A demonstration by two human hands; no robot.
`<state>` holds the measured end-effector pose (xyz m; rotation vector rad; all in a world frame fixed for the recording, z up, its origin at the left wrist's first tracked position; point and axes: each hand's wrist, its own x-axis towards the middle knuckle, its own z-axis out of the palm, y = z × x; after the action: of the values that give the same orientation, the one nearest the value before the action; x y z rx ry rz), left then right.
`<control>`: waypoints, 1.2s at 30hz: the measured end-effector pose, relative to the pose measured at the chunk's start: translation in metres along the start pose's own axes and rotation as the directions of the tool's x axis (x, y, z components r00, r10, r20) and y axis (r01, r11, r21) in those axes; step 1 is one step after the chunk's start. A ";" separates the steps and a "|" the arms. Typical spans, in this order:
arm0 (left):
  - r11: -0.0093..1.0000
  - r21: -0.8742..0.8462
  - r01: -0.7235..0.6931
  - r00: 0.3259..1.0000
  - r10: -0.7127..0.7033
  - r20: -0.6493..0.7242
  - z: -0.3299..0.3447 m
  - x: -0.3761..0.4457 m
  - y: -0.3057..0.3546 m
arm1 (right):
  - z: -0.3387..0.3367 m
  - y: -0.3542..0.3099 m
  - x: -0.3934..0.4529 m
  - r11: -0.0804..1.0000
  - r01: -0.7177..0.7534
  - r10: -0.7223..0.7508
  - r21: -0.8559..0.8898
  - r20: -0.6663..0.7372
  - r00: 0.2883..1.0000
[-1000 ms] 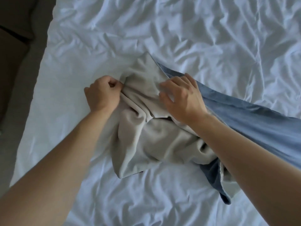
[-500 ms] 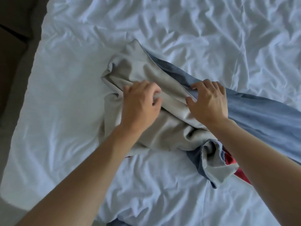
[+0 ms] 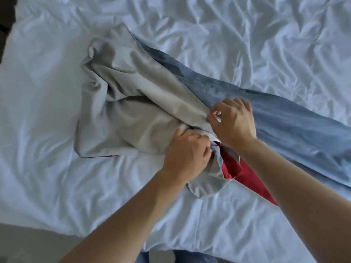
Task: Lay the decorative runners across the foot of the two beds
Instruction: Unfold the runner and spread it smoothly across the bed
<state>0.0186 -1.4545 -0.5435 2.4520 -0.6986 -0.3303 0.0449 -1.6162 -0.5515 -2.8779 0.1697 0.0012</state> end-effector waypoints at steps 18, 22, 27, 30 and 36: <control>0.844 0.222 0.489 0.826 -0.366 -0.428 -0.170 -0.020 -0.258 | 0.011 -0.177 0.058 0.918 0.353 -0.374 0.179 0.105 0.921; 0.832 0.160 0.531 0.806 -0.438 -0.398 -0.197 -0.039 -0.317 | 0.034 -0.250 0.082 0.911 0.390 -0.405 0.137 0.118 0.907; 0.832 0.086 0.549 0.799 -0.491 -0.347 -0.225 -0.061 -0.377 | 0.064 -0.325 0.114 0.912 0.398 -0.408 0.099 0.118 0.905; 0.807 0.020 0.591 0.759 -0.547 -0.355 -0.240 -0.062 -0.405 | 0.072 -0.345 0.129 0.929 0.354 -0.364 0.112 0.090 0.927; 0.735 -0.054 0.676 0.711 -0.670 -0.213 -0.259 -0.057 -0.442 | 0.078 -0.343 0.132 0.960 0.276 -0.278 0.034 0.104 0.955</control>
<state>0.2475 -0.9945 -0.5846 2.6356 0.3327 -0.3094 0.2166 -1.2823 -0.5419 -2.8468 -0.2545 0.1014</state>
